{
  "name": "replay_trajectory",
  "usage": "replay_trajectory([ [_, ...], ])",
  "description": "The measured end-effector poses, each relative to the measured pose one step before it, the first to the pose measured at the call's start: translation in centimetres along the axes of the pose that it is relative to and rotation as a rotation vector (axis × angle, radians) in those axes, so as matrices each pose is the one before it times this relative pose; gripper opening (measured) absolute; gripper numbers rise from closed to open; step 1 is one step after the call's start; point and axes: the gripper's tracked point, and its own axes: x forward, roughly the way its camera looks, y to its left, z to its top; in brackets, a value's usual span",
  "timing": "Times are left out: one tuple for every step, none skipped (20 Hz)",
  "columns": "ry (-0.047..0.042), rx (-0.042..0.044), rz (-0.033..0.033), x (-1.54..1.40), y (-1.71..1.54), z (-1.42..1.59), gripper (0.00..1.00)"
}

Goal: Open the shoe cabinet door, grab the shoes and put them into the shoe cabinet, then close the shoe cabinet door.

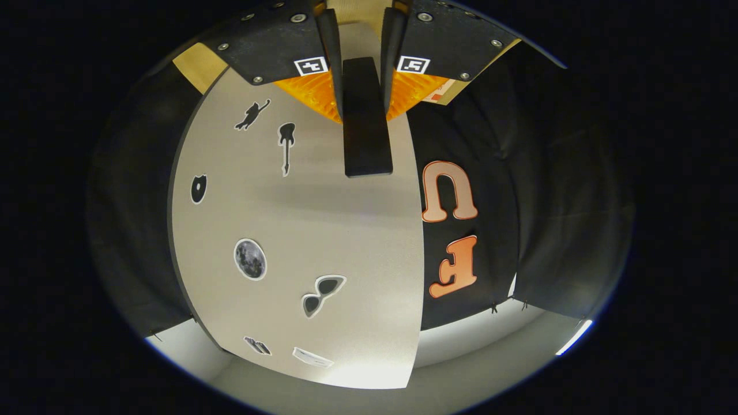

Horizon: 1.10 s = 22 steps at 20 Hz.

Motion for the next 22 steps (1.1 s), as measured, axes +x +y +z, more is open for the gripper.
replay_trajectory([
  [0.00041, 0.00588, -0.00321, -0.521, -0.227, 0.039, 0.29],
  [-0.00290, 0.00227, -0.00057, -0.400, -0.128, 0.015, 0.28],
  [-0.00685, -0.00355, -0.00028, -0.329, -0.229, 0.084, 0.28],
  [0.00083, 0.00676, -0.00210, -0.580, -0.195, 0.018, 0.28],
  [0.00487, 0.00626, -0.00310, -0.569, -0.202, 0.013, 0.28],
  [0.00202, 0.00749, -0.00301, -0.773, -0.347, 0.168, 0.28],
  [-0.00511, 0.00055, -0.00398, -0.573, -0.325, 0.069, 0.28],
  [-0.00411, -0.00133, -0.00649, -0.401, -0.358, -0.159, 0.28],
  [-0.00172, -0.00370, -0.00815, -0.352, -0.295, 0.000, 0.28],
  [-0.00187, -0.00039, -0.00715, -0.345, -0.314, -0.064, 0.28],
  [-0.00163, 0.00194, -0.00528, -0.336, -0.295, -0.008, 0.28],
  [-0.00016, 0.00273, -0.00270, -0.303, -0.251, -0.165, 0.28],
  [0.00053, 0.00228, -0.00461, -0.236, -0.271, -0.002, 0.28],
  [-0.00132, -0.00185, -0.00656, -0.212, -0.345, 0.031, 0.28],
  [0.00294, -0.00209, -0.00930, -0.398, -0.283, -0.022, 0.28],
  [0.00132, -0.00119, -0.00804, -0.254, -0.207, -0.009, 0.28],
  [-0.00036, -0.00082, -0.00746, -0.353, -0.334, -0.061, 0.28],
  [0.00094, 0.00066, -0.00653, -0.268, -0.410, -0.008, 0.28],
  [-0.00088, 0.00433, -0.00812, -0.434, -0.473, 0.039, 0.28],
  [0.00079, 0.00268, -0.00779, -0.325, -0.437, -0.039, 0.28],
  [-0.00227, 0.00082, -0.00865, -0.396, -0.633, 0.055, 0.28],
  [-0.00024, -0.00207, -0.01046, -0.303, -0.500, -0.014, 0.28],
])
